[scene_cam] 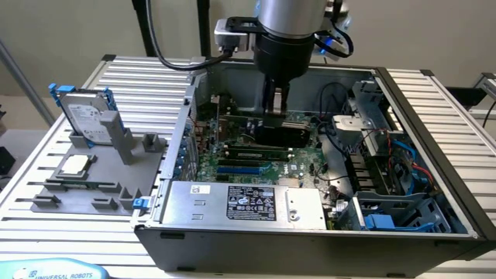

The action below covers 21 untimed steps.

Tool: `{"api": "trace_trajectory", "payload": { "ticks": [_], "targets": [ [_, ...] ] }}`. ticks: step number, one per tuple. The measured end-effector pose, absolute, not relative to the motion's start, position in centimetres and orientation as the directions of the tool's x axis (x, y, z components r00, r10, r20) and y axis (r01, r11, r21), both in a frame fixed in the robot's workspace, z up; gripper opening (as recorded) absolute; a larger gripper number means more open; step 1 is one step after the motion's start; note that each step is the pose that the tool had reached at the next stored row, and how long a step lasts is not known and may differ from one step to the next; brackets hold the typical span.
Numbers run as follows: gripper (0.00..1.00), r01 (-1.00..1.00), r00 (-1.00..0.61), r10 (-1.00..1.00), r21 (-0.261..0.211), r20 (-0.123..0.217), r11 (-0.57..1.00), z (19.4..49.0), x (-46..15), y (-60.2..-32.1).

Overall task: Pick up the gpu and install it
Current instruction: 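Insert the gpu into the slot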

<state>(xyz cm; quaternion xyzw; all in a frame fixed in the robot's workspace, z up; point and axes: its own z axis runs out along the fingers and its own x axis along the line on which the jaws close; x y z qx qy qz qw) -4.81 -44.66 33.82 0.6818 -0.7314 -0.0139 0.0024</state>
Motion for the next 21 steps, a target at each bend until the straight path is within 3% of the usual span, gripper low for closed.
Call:
{"api": "trace_trajectory", "payload": {
  "ticks": [21],
  "targets": [
    [0.27,-0.999,-0.039,-0.999,0.015,-0.016,0.039,30.1,-7.9,-44.8]
  ]
}}
